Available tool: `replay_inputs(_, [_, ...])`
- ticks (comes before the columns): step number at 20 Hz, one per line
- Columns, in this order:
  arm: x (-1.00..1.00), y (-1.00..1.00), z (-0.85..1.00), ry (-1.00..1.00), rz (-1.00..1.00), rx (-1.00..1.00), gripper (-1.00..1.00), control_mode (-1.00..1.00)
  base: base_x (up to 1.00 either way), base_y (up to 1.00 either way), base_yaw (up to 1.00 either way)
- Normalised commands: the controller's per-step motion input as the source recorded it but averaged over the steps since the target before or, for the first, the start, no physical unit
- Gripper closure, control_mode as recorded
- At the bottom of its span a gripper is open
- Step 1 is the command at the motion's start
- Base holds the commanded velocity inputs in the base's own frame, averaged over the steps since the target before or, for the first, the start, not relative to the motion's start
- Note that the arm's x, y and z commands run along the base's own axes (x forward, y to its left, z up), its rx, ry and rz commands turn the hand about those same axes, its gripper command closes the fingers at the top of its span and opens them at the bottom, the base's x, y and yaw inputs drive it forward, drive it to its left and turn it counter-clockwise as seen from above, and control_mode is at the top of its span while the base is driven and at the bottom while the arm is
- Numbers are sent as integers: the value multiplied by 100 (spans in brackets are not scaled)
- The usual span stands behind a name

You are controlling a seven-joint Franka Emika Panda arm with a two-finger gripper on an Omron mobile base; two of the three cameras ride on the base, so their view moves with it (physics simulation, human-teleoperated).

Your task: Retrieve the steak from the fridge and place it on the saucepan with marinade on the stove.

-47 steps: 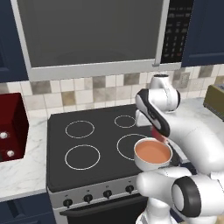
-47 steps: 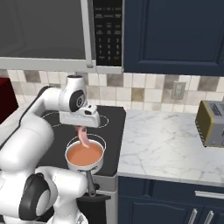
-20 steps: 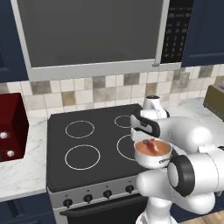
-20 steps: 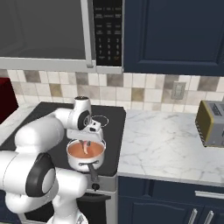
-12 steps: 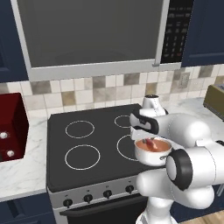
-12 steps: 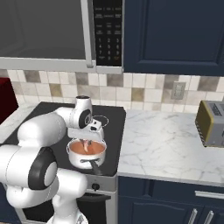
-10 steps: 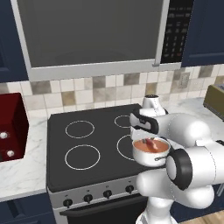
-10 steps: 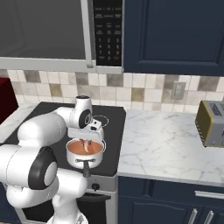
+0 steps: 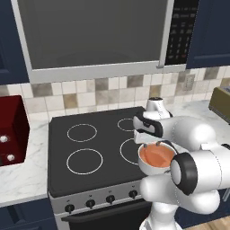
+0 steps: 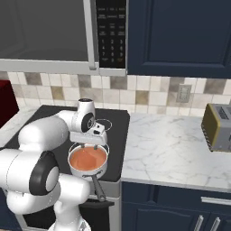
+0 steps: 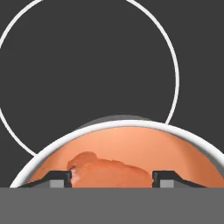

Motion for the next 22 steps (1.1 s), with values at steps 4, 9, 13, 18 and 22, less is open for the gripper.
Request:
replay_inputs(4, [-1,0,0,0,0,0,-100,-100,0,0,0])
replay_inputs(9, [0,0,11,-3,0,0,-100,-100,0,0,0])
replay_inputs(13, [-15,0,44,-6,0,0,-100,-100,0,0,0])
replay_inputs(18, [-38,0,54,-4,0,0,-100,-100,0,0,0])
replay_inputs(22, [-68,-6,52,0,0,0,-100,-100,0,0,0])
